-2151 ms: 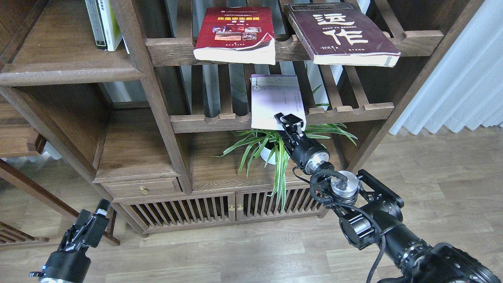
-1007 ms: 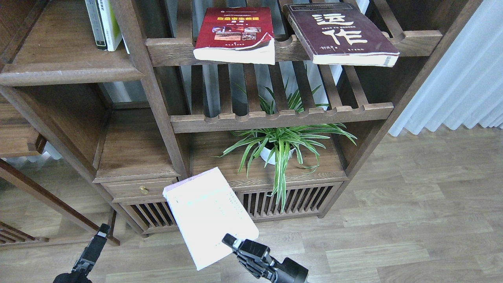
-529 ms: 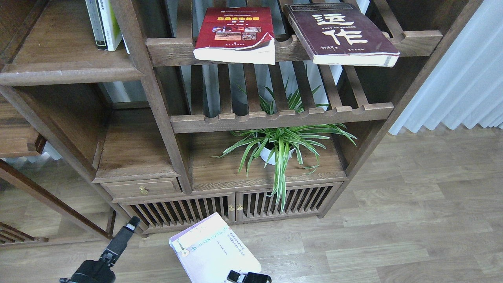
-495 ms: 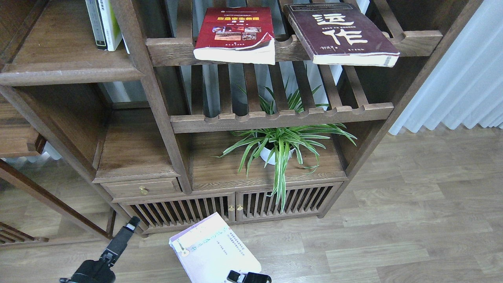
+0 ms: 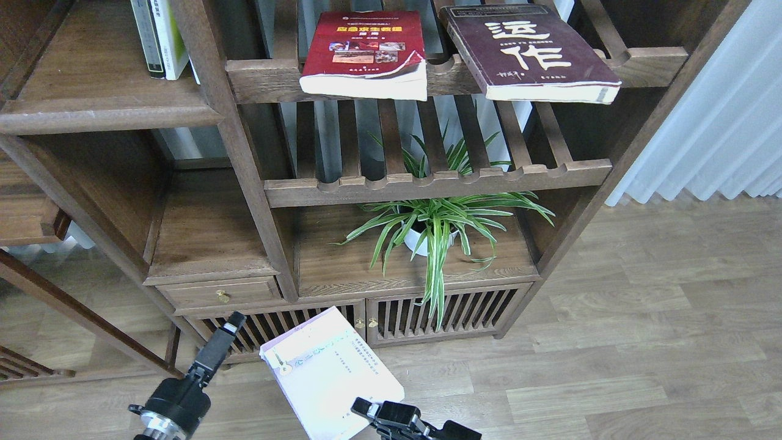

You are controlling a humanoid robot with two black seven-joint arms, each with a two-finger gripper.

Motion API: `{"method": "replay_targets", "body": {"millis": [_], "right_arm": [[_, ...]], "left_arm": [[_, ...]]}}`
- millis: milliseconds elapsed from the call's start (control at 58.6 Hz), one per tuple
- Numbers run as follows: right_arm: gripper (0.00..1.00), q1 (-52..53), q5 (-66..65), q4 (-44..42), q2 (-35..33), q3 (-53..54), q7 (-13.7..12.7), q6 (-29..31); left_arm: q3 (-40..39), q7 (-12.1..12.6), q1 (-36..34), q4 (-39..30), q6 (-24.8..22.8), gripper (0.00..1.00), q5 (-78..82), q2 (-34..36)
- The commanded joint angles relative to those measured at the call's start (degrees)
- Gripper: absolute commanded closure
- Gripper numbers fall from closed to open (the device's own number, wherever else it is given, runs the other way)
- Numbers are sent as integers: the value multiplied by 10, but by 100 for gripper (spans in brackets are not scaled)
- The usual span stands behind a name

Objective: Organize books on shelf
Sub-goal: 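Raise the white book and bring the left gripper up beside it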

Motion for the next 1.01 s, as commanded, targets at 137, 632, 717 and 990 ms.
{"method": "replay_targets", "body": {"millis": [137, 632, 717, 990], "right_arm": [[95, 13, 11, -6, 0, 58, 0, 0], [95, 18, 12, 0, 0, 68, 0, 0], [95, 18, 12, 0, 0, 68, 0, 0], [95, 23, 9, 0, 0, 62, 0, 0]], "left_arm": [[-13, 0, -3, 43, 0, 0, 14, 39], [-25, 33, -28, 74, 0, 0, -1, 42], [-24, 83, -28, 81, 0, 0, 2, 43], [-50, 156, -51, 67, 0, 0, 6, 68]]}}
